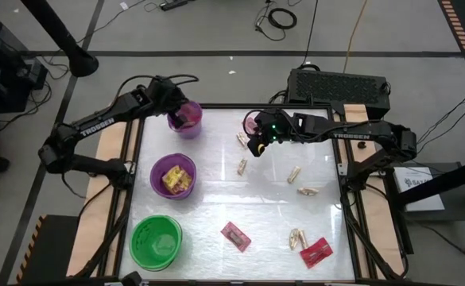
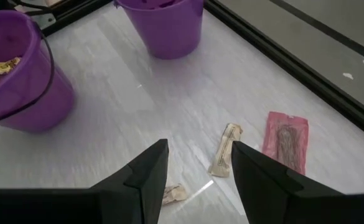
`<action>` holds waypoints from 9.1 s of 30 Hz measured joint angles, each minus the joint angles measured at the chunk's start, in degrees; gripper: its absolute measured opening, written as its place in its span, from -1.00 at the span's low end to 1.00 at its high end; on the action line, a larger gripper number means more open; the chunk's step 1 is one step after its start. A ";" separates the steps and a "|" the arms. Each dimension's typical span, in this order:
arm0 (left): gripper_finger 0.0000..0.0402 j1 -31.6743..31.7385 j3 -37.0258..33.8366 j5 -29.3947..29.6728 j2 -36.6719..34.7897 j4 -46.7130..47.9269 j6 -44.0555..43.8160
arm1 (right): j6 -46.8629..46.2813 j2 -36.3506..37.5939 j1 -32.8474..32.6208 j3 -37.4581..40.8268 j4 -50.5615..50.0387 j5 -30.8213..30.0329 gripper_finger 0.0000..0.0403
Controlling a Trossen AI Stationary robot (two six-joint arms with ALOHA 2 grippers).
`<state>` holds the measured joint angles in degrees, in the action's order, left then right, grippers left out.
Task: Sort candy by brand, put in halloween buckets
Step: Put the red candy into the top purple bucket
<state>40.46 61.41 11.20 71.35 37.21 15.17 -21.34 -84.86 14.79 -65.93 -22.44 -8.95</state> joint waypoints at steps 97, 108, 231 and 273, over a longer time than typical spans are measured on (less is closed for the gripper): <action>-0.45 -22.21 0.04 -18.73 14.47 -33.92 -16.34 | -104.10 0.07 -65.32 27.41 -6.65 24.35 -0.68; -0.45 -23.40 0.04 -18.89 14.47 -34.00 -15.85 | -103.56 5.03 -61.48 27.08 -6.31 22.24 -0.99; -0.99 -9.28 19.53 -30.48 19.90 -14.95 -18.21 | -12.44 18.45 -8.78 26.91 24.22 -21.14 -0.55; -0.39 4.91 17.44 -10.29 11.87 18.98 -2.27 | -20.00 18.43 -3.61 26.91 22.08 -16.39 -0.42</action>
<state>45.36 78.85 0.91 83.22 56.19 12.90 -41.34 -66.43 11.18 -39.03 -0.35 -25.34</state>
